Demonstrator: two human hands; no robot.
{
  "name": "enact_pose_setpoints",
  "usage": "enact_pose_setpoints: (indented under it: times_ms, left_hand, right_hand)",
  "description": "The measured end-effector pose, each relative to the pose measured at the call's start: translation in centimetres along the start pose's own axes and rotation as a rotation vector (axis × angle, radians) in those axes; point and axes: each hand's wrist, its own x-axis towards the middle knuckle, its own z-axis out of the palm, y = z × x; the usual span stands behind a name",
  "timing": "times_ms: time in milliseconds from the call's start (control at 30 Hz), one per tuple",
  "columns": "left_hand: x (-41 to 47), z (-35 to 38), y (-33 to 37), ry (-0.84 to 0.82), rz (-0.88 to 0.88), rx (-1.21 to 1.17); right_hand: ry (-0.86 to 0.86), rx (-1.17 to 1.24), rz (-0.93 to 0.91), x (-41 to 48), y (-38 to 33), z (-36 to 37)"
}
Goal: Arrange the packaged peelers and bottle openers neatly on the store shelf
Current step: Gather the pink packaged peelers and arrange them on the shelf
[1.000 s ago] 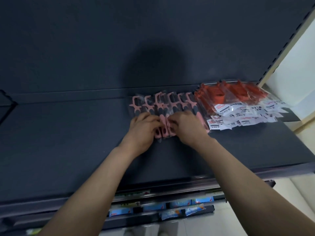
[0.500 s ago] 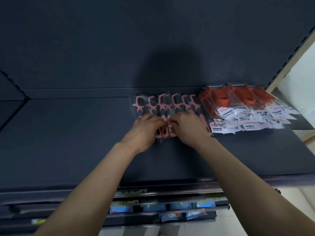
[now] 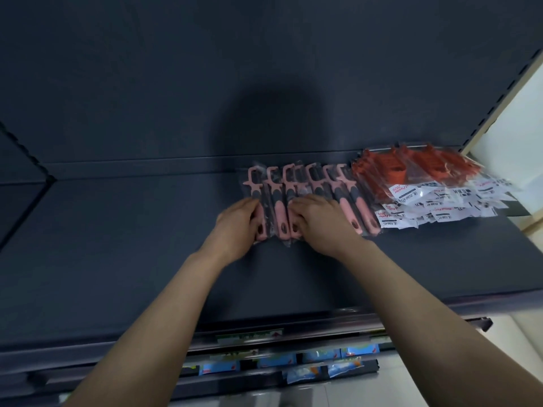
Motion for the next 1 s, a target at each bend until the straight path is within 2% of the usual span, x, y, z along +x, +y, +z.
enact_pose_setpoints:
  times_ms: [200,367,667,1000]
  left_hand:
    - [-0.2,-0.9,-1.1,-0.004,0.047,-0.024]
    - [-2.1,-3.8,-2.8,0.082,0.097,-0.002]
    - [-8.7,-11.7,-8.7,0.253,0.105,0.087]
    - [-18.9,-20.0,-17.5,0.416,-0.071,0.294]
  right_hand:
    - [0.074,0.068,0.121,-0.1,-2.0,-0.7]
    - [0.092,0.02,0.109,0.3,-5.9,-1.6]
    - [0.156,0.027,-0.058,1.9,-17.4,-2.4]
    - [0.118,0.029,-0.298,4.1,-31.8,-1.6]
